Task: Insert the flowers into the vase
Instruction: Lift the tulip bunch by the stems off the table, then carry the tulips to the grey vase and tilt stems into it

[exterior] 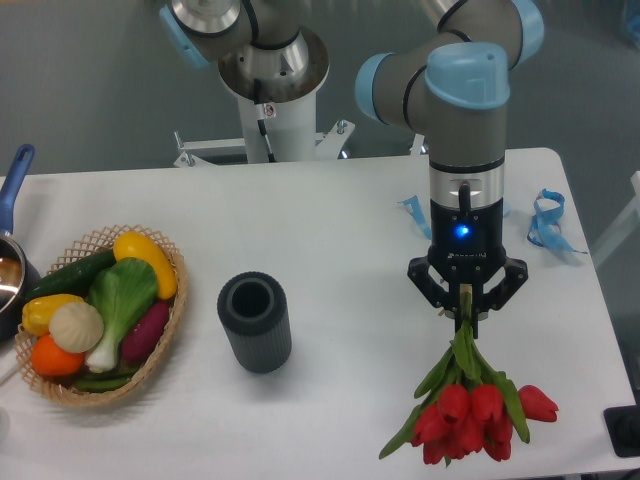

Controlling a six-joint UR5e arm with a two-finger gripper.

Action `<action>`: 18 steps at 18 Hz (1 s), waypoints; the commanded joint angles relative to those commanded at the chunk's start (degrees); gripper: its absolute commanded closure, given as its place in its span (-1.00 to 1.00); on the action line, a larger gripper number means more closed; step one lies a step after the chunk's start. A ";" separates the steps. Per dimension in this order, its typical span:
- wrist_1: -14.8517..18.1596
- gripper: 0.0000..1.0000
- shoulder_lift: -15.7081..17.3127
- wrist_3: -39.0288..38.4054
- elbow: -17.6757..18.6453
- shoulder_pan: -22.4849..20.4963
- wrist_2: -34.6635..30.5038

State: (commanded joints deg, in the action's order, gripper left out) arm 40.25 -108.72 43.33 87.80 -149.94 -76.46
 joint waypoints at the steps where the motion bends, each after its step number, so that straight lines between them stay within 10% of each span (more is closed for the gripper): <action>1: 0.00 1.00 0.00 -0.09 0.00 -0.09 0.00; 18: -0.52 1.00 0.97 -5.19 0.18 6.67 -0.18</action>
State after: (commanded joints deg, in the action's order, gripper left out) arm 39.73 -107.75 38.14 87.98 -143.28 -76.64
